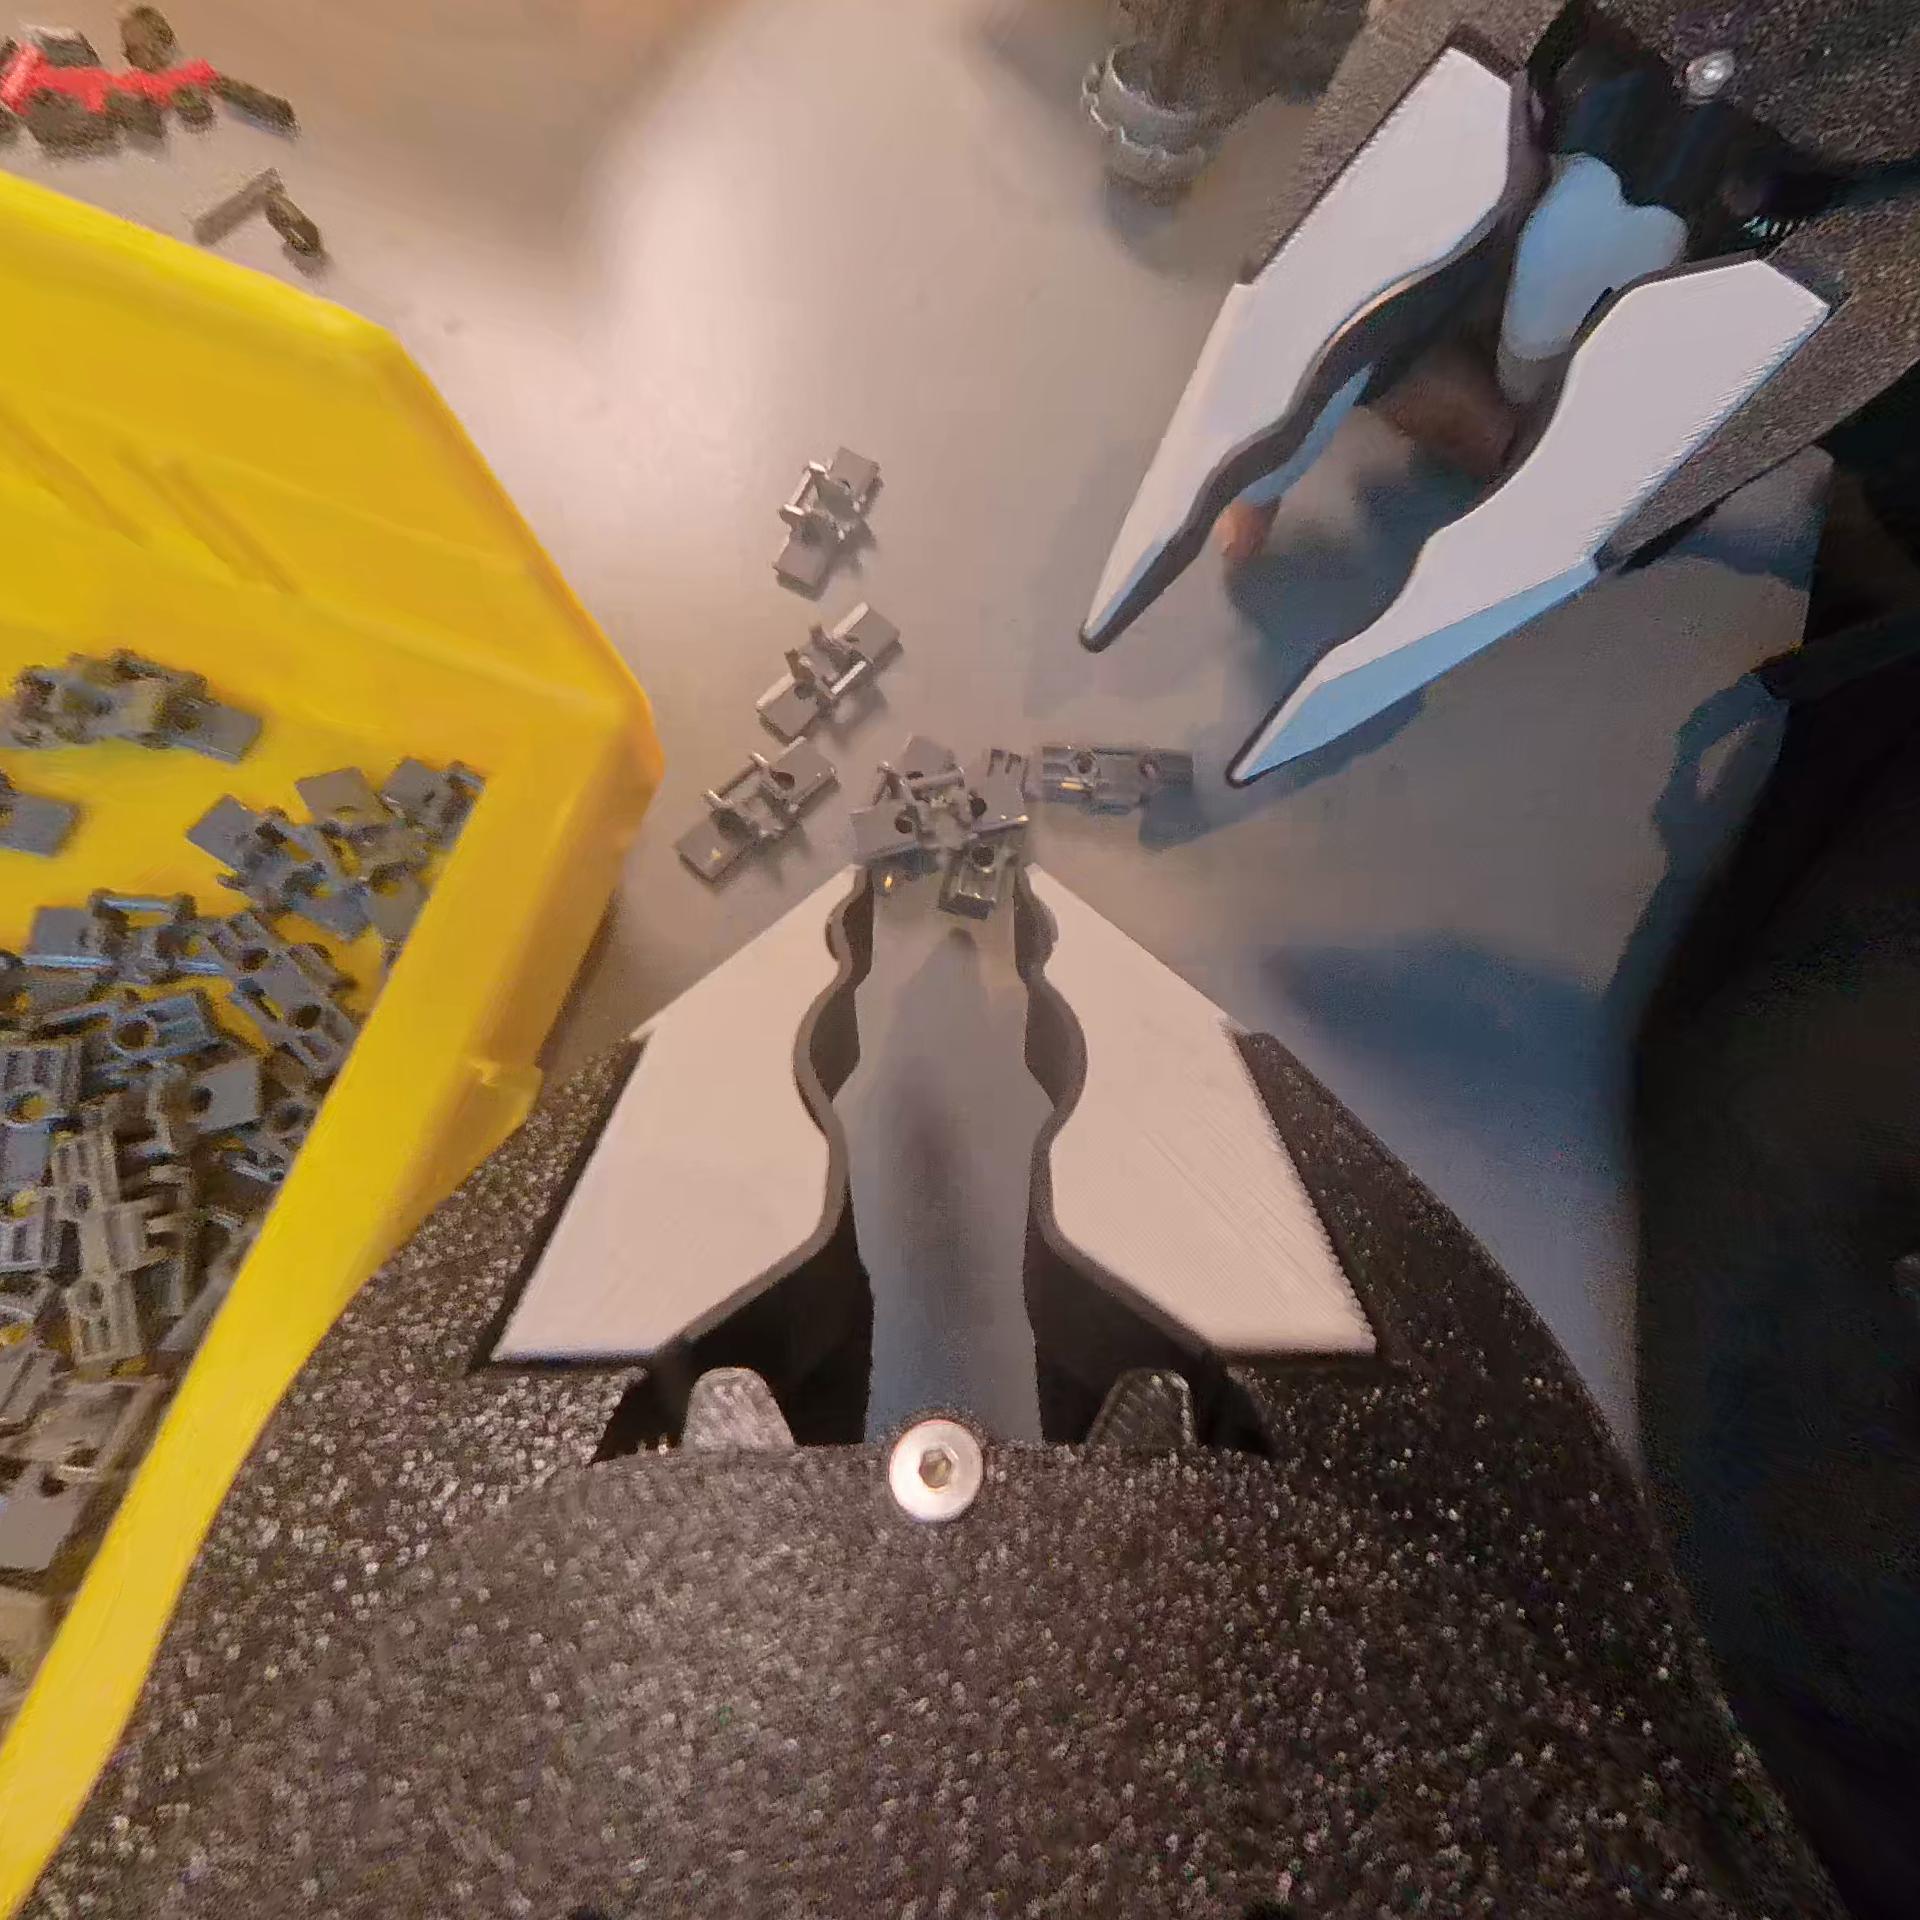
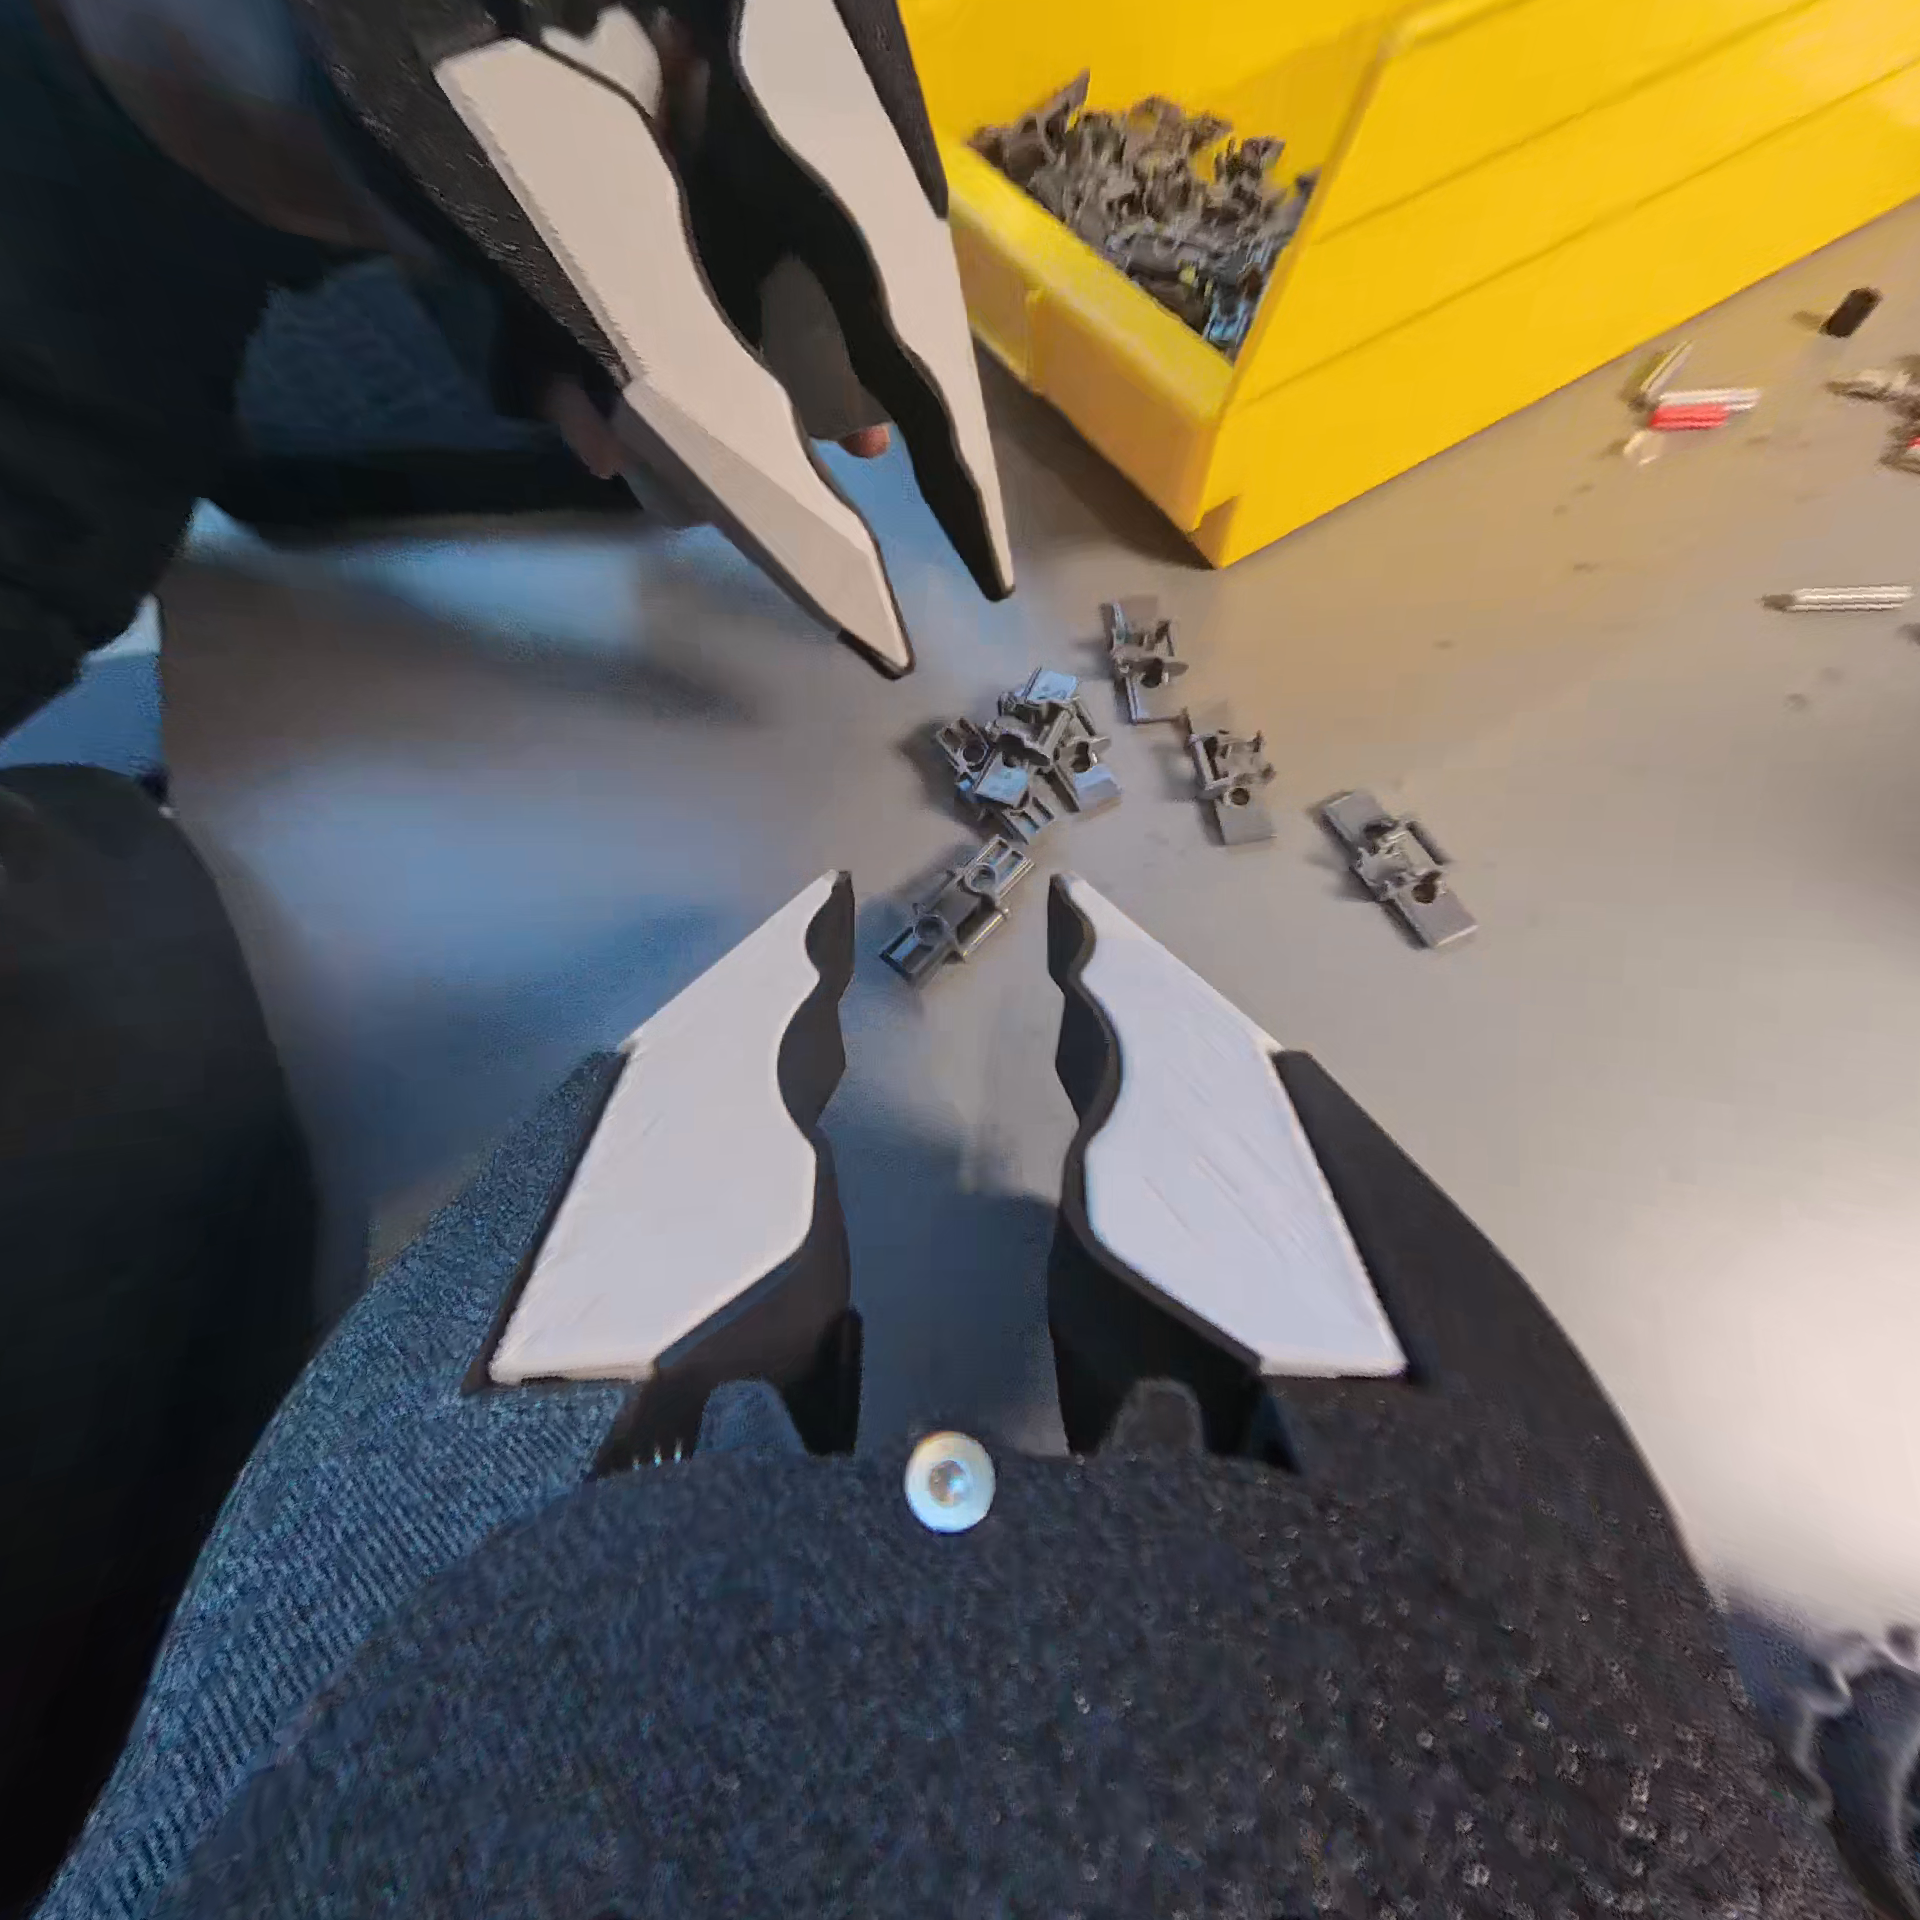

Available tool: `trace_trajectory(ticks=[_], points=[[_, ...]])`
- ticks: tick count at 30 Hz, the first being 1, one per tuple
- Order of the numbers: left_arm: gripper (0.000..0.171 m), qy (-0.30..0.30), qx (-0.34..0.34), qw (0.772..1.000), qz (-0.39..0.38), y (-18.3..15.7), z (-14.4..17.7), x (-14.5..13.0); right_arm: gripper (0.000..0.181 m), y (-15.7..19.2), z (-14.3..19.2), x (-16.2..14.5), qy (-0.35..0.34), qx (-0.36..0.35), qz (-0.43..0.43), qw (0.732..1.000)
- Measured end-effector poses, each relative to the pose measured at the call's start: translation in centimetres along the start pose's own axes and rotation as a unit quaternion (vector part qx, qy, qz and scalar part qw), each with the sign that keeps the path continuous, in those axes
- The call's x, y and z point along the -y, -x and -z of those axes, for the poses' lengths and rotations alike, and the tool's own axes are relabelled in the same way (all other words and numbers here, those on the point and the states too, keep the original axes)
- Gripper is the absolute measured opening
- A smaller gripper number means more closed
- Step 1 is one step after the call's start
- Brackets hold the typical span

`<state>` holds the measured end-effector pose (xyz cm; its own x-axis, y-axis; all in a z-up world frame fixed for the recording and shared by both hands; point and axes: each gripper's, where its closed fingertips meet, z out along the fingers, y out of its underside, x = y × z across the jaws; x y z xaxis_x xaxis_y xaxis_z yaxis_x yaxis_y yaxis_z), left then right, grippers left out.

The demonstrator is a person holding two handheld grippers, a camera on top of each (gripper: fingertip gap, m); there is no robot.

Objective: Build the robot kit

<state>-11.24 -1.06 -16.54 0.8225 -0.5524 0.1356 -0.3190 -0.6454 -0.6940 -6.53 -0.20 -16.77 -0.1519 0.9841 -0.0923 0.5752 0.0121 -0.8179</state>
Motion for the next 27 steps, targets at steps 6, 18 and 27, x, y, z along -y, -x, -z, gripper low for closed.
trace_trajectory(ticks=[6,18,27], points=[[0.025,0.023,0.019,1.000,0.000,-0.6,-1.4,-1.4,0.011,-1.1,-0.4,-1.5,0.096,-0.035,0.070,0.992],[0.009,0.014,-0.011,0.999,-0.034,-2.3,-3.3,0.0,0.033,-2.1,-0.5,0.7,0.065,-0.055,0.079,0.993],[0.015,-0.041,-0.080,0.995,-0.045,-6.0,-3.9,1.8,0.037,-3.6,0.6,0.9,0.066,-0.035,0.072,0.995]])
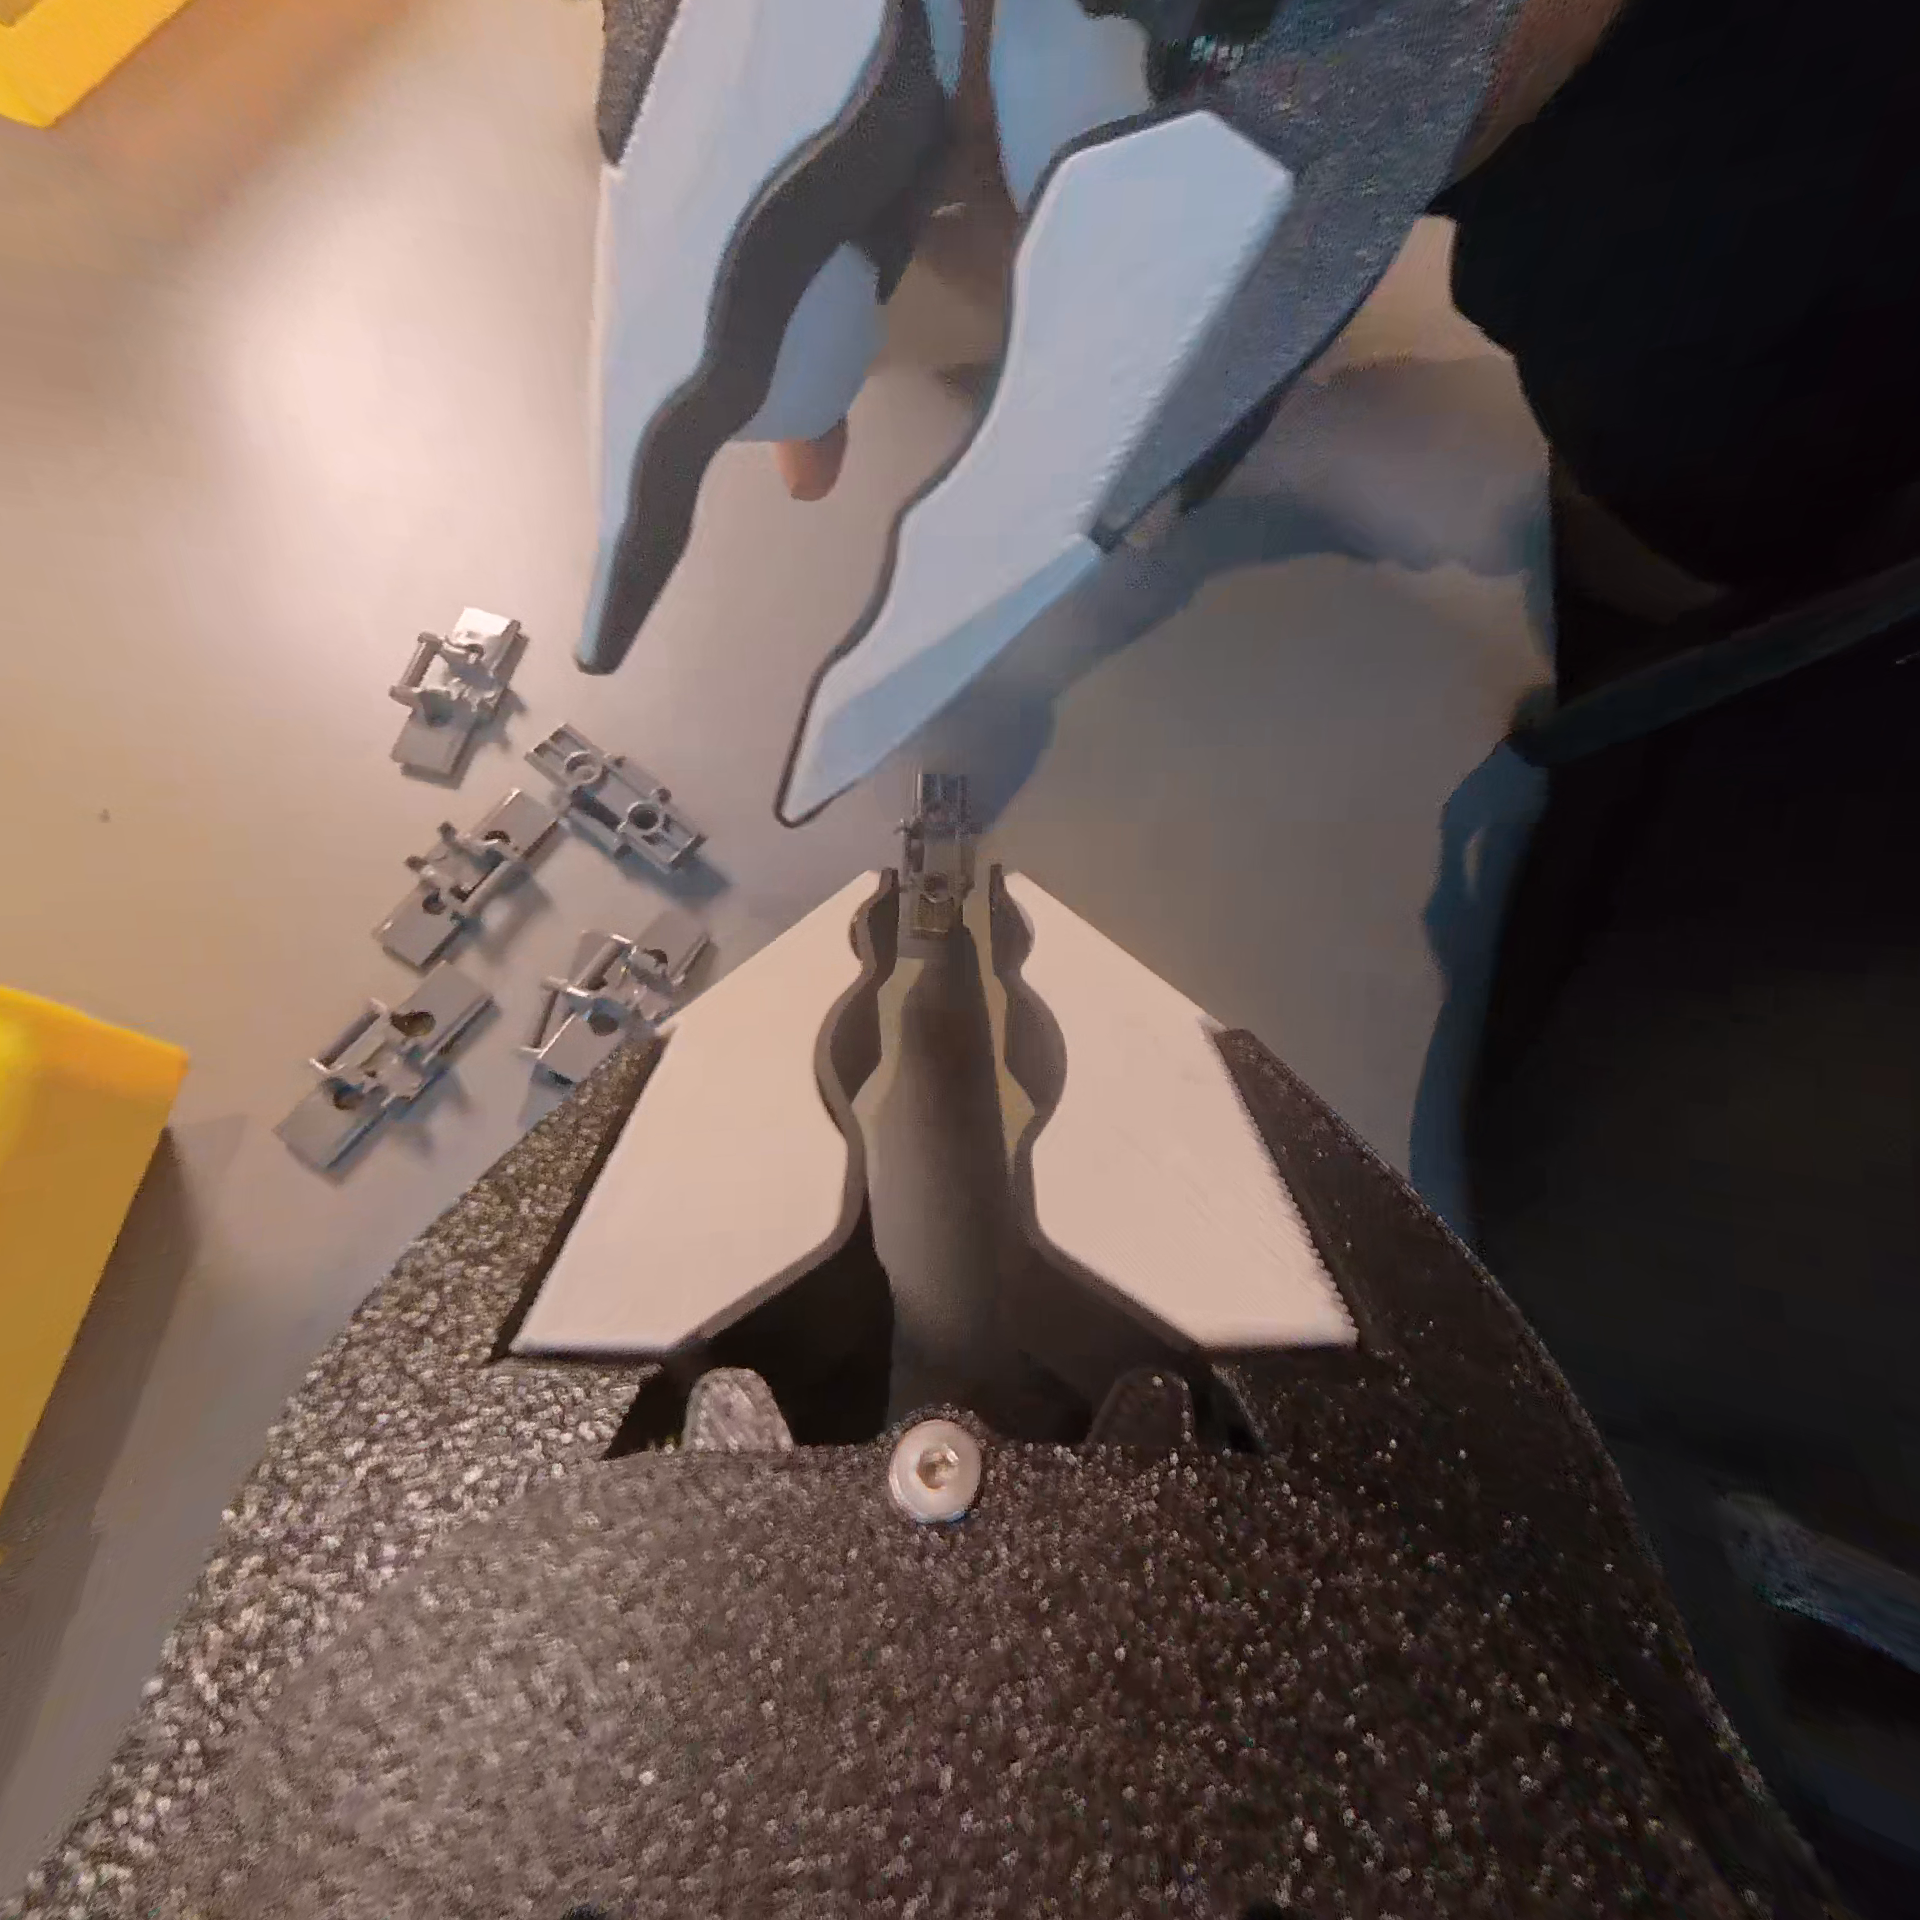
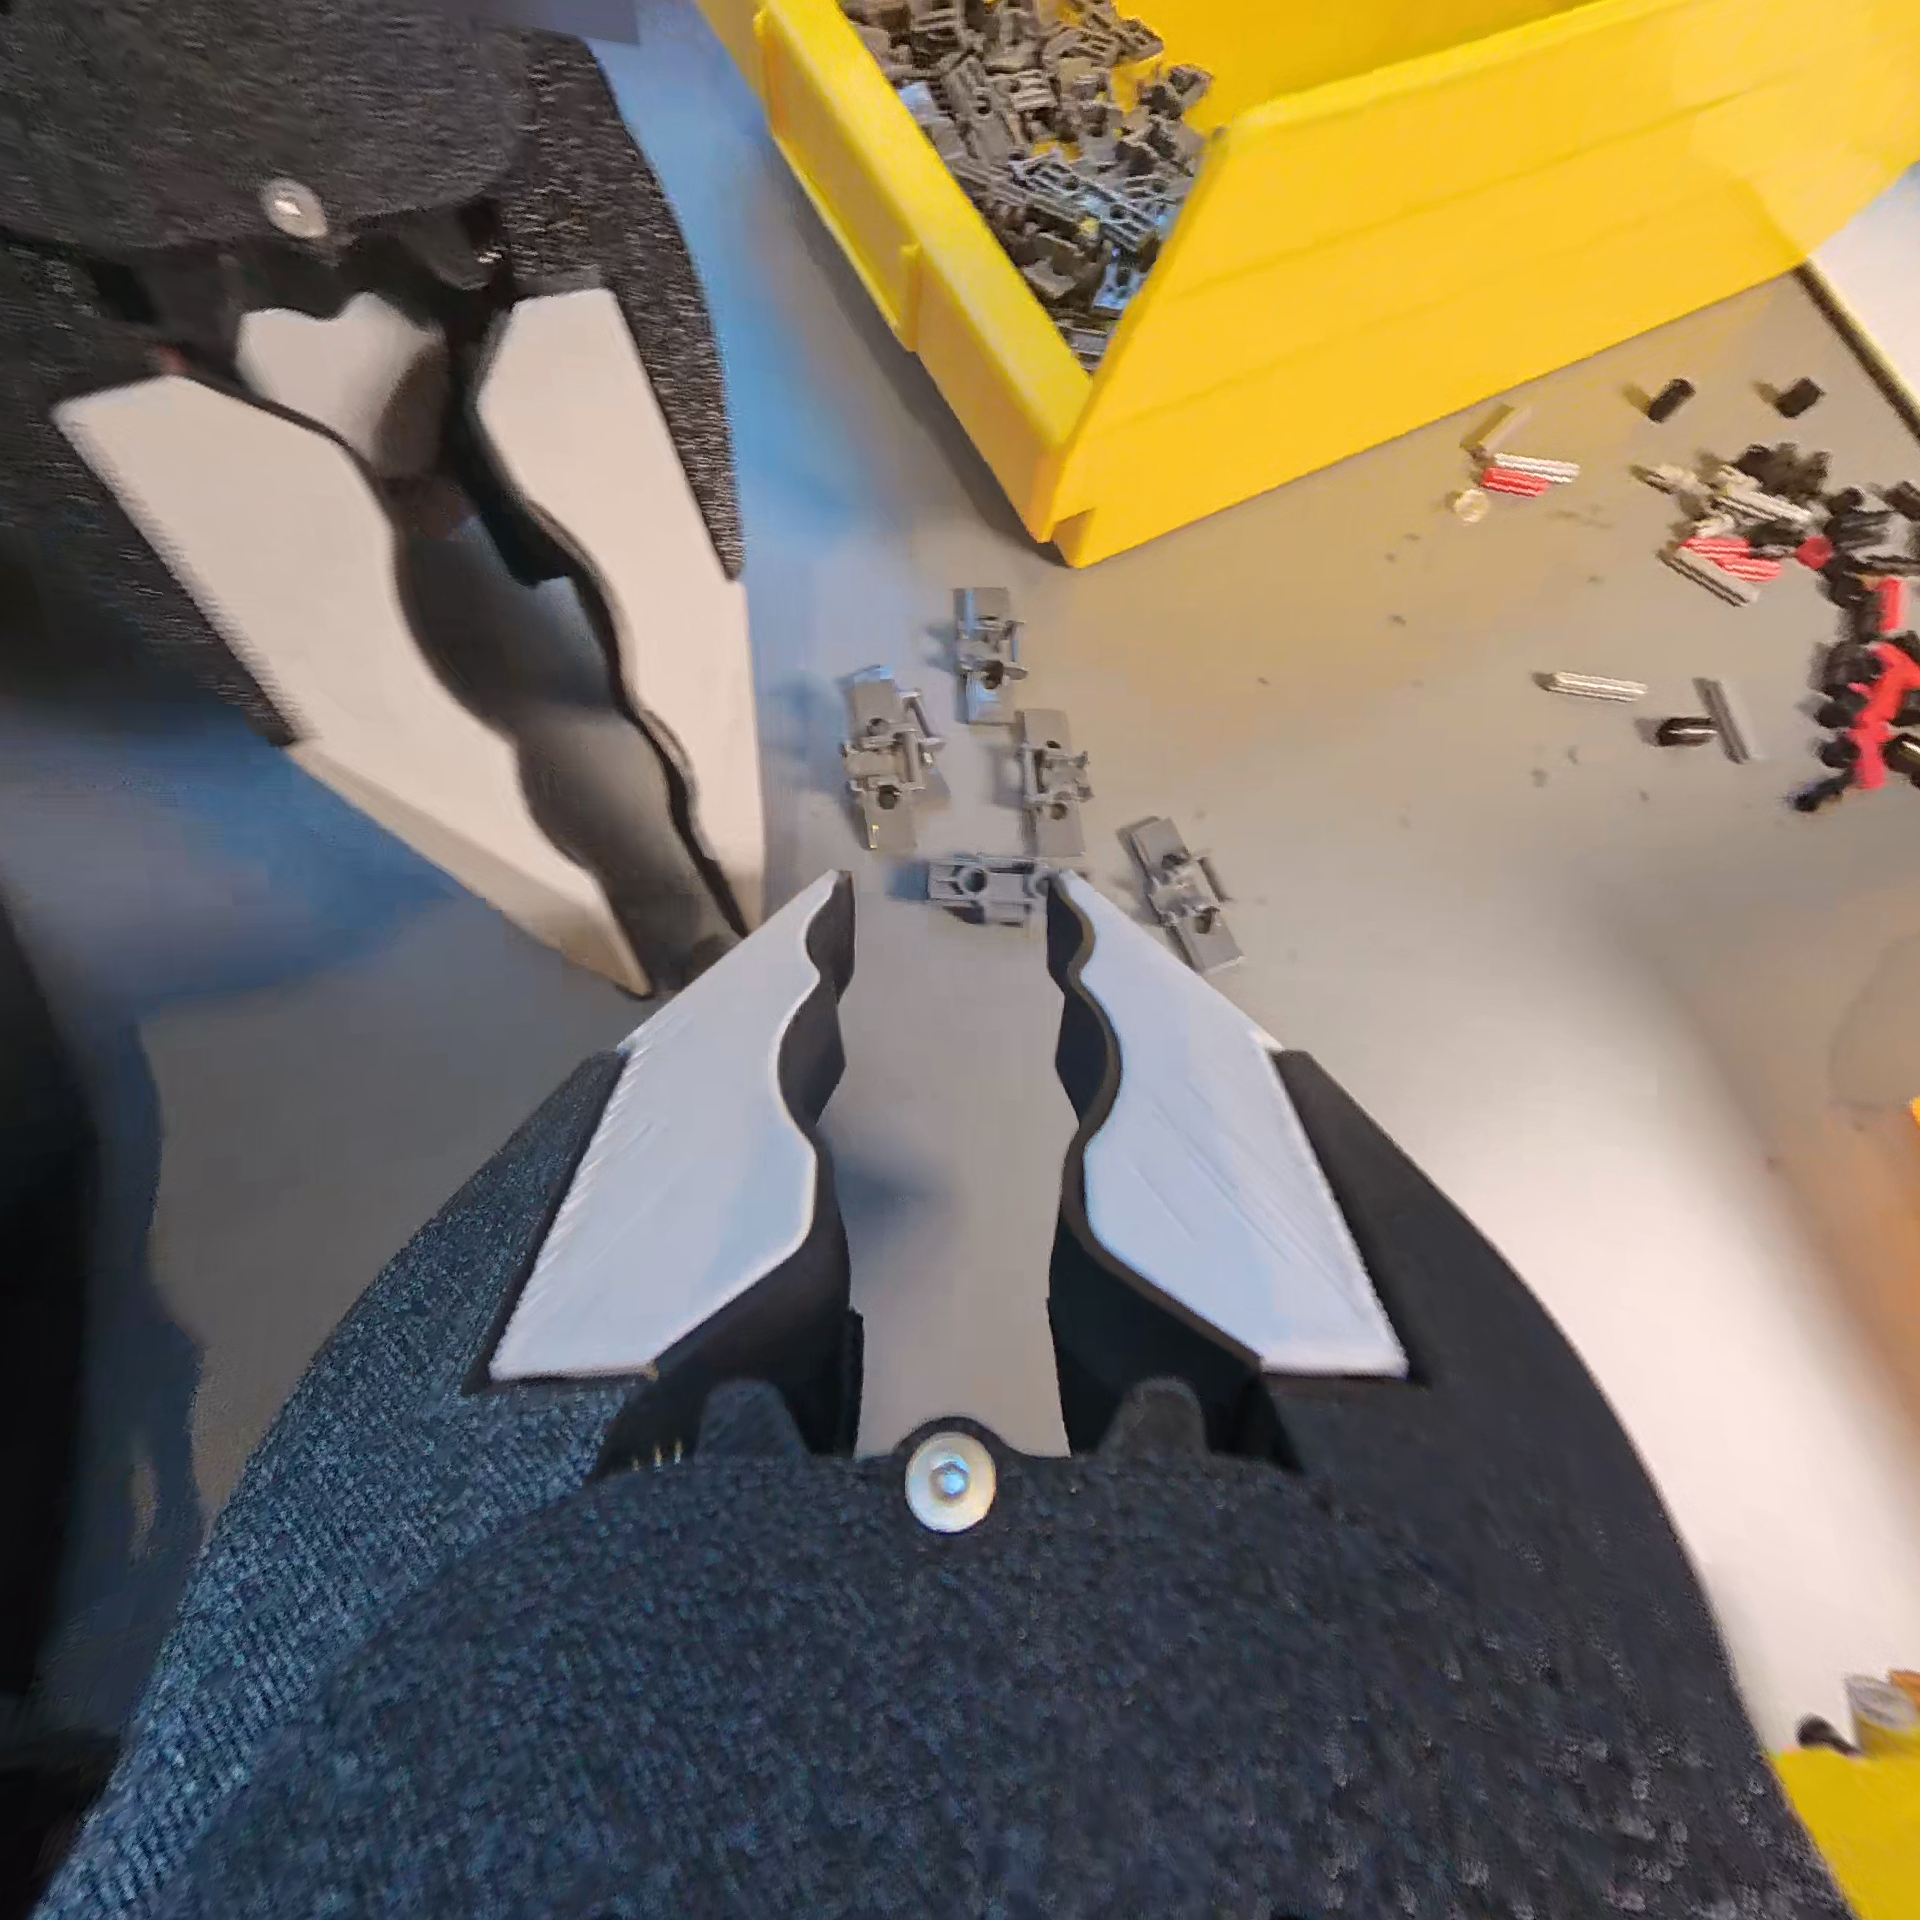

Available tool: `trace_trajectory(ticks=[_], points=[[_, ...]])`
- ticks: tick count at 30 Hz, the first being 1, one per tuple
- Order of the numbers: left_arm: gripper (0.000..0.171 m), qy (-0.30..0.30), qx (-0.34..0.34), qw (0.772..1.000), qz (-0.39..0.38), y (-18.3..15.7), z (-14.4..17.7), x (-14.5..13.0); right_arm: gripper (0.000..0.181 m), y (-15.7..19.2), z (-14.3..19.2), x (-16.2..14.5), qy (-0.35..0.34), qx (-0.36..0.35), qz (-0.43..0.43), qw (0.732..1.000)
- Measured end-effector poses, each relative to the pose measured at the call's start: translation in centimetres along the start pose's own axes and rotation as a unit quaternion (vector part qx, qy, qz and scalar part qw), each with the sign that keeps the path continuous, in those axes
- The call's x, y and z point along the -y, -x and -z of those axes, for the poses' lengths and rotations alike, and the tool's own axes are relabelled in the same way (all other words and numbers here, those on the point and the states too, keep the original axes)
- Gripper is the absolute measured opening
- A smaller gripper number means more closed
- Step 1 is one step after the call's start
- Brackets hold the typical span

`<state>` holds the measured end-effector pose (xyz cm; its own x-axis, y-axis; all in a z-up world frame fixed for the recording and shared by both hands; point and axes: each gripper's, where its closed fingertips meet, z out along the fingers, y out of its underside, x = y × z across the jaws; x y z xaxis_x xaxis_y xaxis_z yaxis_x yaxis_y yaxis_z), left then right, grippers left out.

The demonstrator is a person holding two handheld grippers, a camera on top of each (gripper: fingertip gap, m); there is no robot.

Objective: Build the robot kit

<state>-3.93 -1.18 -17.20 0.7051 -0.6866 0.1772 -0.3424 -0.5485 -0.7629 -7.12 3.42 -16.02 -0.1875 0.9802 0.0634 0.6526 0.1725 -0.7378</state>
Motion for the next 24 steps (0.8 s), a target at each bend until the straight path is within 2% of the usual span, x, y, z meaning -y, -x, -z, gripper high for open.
trace_trajectory(ticks=[5,8,11,16,19,24], points=[[0.021,-0.017,0.041,0.999,0.025,2.4,1.8,-0.1,0.037,-1.2,-2.0,0.3,-0.003,-0.008,-0.006,1.000],[0.021,-0.022,0.090,0.994,0.052,4.5,2.9,-0.7,0.033,-1.6,-3.1,-1.0,0.040,-0.017,0.007,0.999],[0.023,-0.039,0.101,0.992,0.059,4.9,3.4,-0.4,0.028,-1.1,-2.2,-1.9,0.055,-0.005,-0.003,0.998],[0.028,-0.002,0.114,0.992,0.060,5.5,2.5,-1.4,0.028,-0.9,0.6,-4.3,0.109,-0.018,0.008,0.994],[0.027,0.015,0.134,0.990,0.049,6.0,2.1,-1.6,0.028,-0.8,1.5,-3.4,0.081,-0.026,0.004,0.996],[0.016,0.053,0.168,0.984,0.018,6.7,1.8,-2.3,0.029,-0.7,1.8,-2.4,0.043,-0.023,-0.011,0.999]])
